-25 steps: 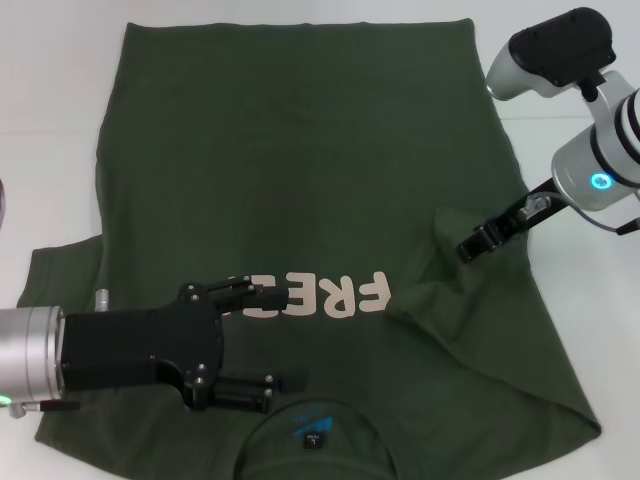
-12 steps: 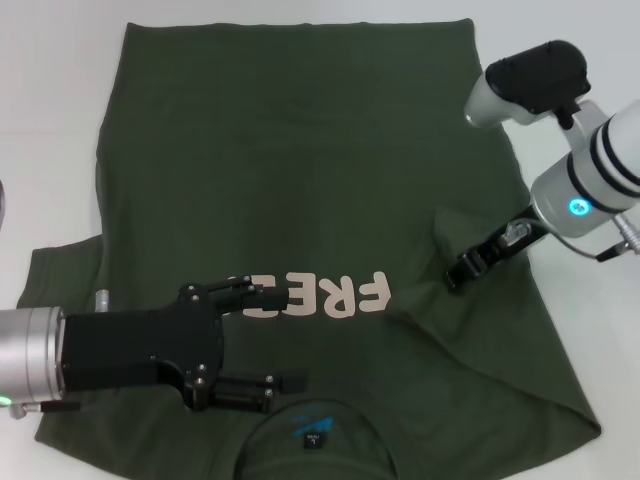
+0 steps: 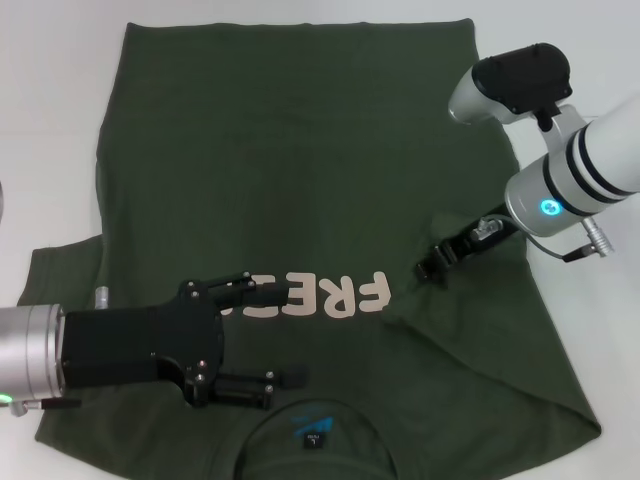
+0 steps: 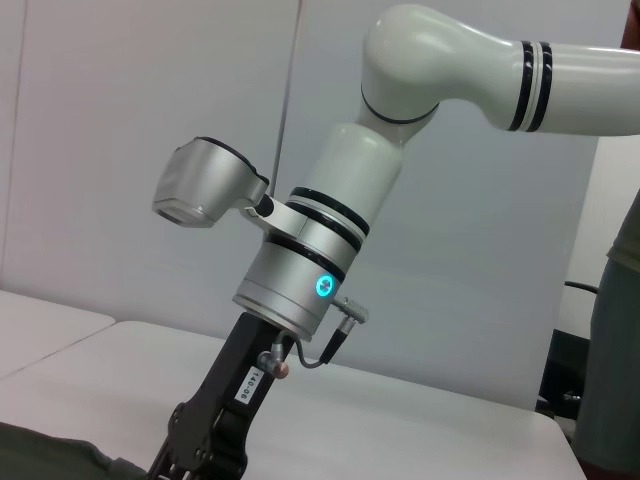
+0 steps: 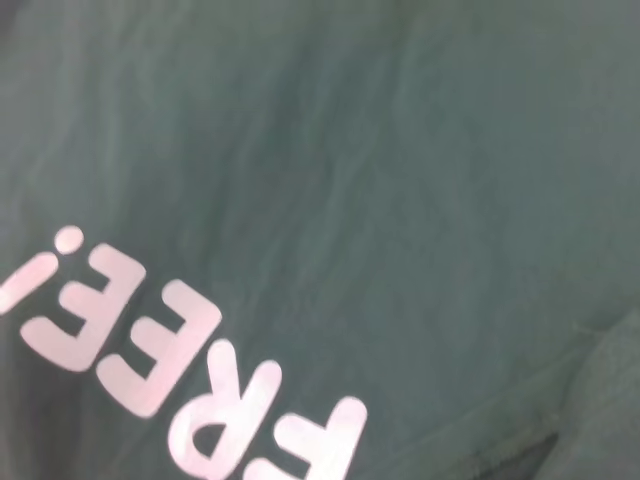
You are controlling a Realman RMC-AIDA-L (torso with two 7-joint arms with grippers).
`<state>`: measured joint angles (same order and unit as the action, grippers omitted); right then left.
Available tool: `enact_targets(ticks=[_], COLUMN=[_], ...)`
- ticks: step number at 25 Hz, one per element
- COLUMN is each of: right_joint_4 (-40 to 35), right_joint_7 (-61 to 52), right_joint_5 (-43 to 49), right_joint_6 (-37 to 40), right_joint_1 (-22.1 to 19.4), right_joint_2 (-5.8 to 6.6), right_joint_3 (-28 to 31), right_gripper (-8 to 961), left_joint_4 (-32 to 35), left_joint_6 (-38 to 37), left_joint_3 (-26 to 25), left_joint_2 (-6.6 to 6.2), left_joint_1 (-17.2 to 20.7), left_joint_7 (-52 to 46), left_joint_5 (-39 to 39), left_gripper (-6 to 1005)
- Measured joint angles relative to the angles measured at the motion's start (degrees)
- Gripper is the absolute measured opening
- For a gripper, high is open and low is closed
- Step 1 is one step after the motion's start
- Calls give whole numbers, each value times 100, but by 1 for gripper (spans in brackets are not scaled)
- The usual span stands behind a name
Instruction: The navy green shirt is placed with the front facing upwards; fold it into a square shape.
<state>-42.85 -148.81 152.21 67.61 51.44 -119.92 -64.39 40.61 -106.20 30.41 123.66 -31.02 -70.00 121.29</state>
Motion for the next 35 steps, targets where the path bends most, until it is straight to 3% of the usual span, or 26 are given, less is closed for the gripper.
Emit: enact_targets(ticks=[6,15,20,25,29,35], right_joint_4=[122,-382,-417,-742,-1230,-1649], right_joint_7=[7,661,1161,1901,2659,4224], right_joint_5=[-93,-754,-785,-1108,-1789,-3194], right_joint_6=[-198,135,180,189,439,1485], right_joint_1=[82,-168,-236,-473,-961,-1756], right_joint_2=[10,204,210,127,119,177], right_joint_3=[48,546,591,716,775,1060], right_gripper=[508,509,520,734,807,918], left_joint_4=[0,4,1,14,37,39], left_joint_6=[9,108,116,181,328,402], left_joint_3=[-4,-18,-18,-17,-34,-195], left_joint_2=[-6,-18,-18,-19,-36,-22], left_joint_1=[0,0,2,5,1,5], left_joint_7=[21,-14,-18,-135,-364,-539], left_joint_5=[-3,-97,-160,-215,-317,-322], left_gripper=[935,935,935,935,933,929])
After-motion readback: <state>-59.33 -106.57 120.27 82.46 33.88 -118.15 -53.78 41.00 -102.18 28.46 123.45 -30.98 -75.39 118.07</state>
